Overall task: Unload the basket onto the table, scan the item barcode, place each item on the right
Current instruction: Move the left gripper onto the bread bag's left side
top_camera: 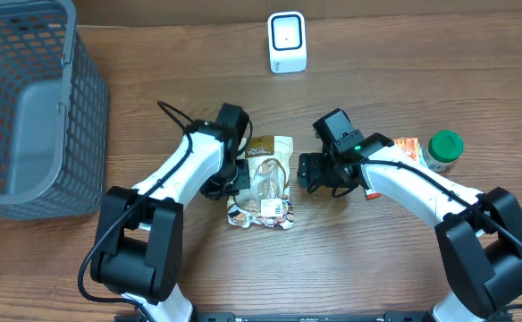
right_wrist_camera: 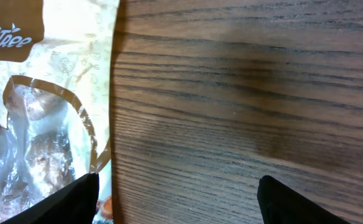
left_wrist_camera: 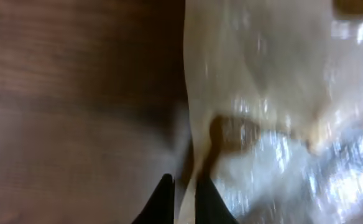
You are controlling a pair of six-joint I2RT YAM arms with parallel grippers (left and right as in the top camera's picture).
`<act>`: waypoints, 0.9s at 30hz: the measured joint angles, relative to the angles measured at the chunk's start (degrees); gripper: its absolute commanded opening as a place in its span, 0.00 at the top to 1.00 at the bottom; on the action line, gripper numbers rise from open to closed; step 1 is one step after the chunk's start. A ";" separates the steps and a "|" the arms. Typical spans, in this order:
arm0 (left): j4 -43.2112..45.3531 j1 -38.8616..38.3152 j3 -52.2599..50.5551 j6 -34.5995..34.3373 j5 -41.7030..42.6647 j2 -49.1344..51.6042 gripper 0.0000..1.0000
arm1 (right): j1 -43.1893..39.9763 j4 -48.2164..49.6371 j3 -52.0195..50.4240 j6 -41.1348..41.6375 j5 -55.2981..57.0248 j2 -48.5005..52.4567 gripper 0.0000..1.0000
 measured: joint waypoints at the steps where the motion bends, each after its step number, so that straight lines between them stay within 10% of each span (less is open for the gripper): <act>1: 1.73 0.00 -0.74 0.00 -0.35 0.00 0.95 | 0.00 0.00 0.00 0.02 0.00 0.00 0.17; 19: 12.55 -0.07 -1.70 13.60 6.67 0.00 0.88 | 0.00 5.18 0.00 1.55 -0.17 0.00 0.10; 27: -5.05 -0.07 7.93 14.99 7.48 0.31 0.78 | 0.00 7.63 0.00 1.62 -0.15 0.00 0.04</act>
